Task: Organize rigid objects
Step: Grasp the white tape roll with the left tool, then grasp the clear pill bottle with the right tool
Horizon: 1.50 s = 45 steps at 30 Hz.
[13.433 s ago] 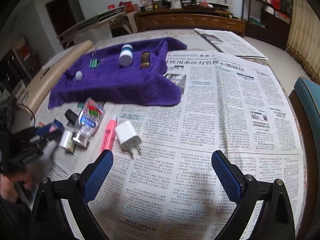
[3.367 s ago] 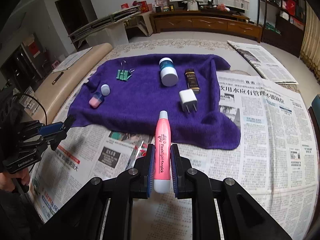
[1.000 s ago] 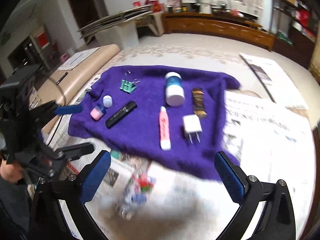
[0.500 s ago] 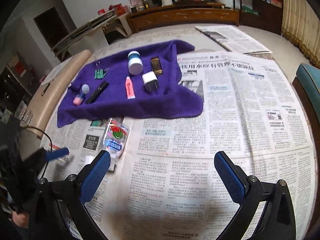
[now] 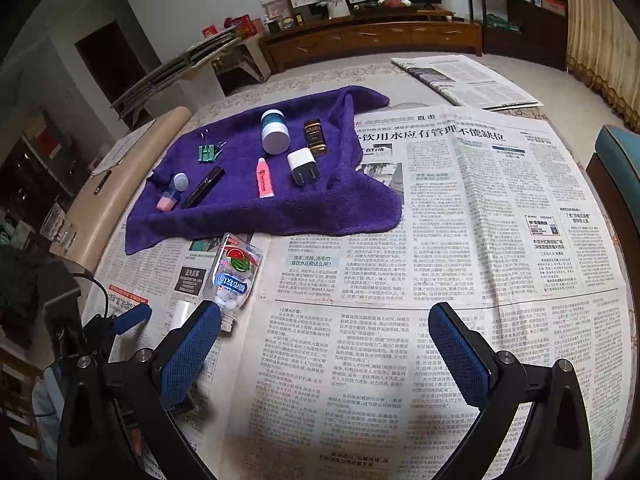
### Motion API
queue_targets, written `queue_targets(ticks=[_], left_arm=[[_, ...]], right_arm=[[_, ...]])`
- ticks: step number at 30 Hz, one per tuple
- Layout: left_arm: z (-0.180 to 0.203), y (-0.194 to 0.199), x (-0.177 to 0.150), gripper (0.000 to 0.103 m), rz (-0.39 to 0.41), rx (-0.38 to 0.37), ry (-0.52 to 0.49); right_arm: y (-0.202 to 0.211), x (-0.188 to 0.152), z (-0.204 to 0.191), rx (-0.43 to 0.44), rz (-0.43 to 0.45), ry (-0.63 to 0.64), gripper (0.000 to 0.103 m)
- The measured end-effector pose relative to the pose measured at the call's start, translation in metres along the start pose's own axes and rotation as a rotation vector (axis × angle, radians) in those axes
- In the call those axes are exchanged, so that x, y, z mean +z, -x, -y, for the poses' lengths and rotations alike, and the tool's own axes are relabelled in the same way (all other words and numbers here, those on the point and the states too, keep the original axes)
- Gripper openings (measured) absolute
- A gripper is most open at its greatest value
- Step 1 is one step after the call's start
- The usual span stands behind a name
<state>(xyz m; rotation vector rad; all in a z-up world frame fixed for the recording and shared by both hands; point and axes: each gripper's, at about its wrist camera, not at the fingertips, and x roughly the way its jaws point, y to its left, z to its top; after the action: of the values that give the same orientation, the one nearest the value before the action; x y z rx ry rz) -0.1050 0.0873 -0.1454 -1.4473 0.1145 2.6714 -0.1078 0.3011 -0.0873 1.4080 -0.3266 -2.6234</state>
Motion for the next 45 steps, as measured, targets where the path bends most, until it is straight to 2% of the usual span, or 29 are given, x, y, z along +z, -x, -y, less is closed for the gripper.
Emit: queue_targets(ticks=[5,7,9,13,15,18,30,40,45], left_arm=[[0.002,0.001,0.0,0.098,0.015,0.016,-0.011],[0.006,0.005,-0.003,0.093,0.027,0.014,-0.016],[0.008,0.007,-0.004,0.078,0.032,-0.009,-0.013],[0.014,0.009,-0.003,0.062,0.051,-0.039,-0.032],[0.015,0.01,-0.003,0.046,0.06,-0.048,-0.04],[0.016,0.011,-0.003,0.03,0.069,-0.063,-0.059],[-0.015,0.027,-0.005,0.028,0.128,-0.117,-0.031],[-0.057,0.033,-0.009,0.028,0.113,-0.104,-0.003],[-0.082,0.032,-0.012,0.028,0.107,-0.125,0.04]], right_arm=[[-0.003,-0.003,0.004,0.005,-0.011,-0.006,0.102],[-0.004,-0.004,0.004,0.006,-0.015,-0.003,0.102],[-0.006,-0.005,0.003,0.007,-0.02,-0.001,0.102],[-0.008,-0.005,0.0,0.009,-0.025,0.007,0.102],[-0.01,-0.006,-0.001,0.01,-0.032,0.012,0.102],[-0.011,-0.007,-0.002,0.009,-0.039,0.018,0.102],[-0.025,-0.01,-0.021,-0.016,-0.056,0.07,0.102],[-0.059,-0.009,-0.067,-0.021,-0.072,0.065,0.102],[-0.077,-0.005,-0.093,-0.097,-0.061,0.092,0.101]])
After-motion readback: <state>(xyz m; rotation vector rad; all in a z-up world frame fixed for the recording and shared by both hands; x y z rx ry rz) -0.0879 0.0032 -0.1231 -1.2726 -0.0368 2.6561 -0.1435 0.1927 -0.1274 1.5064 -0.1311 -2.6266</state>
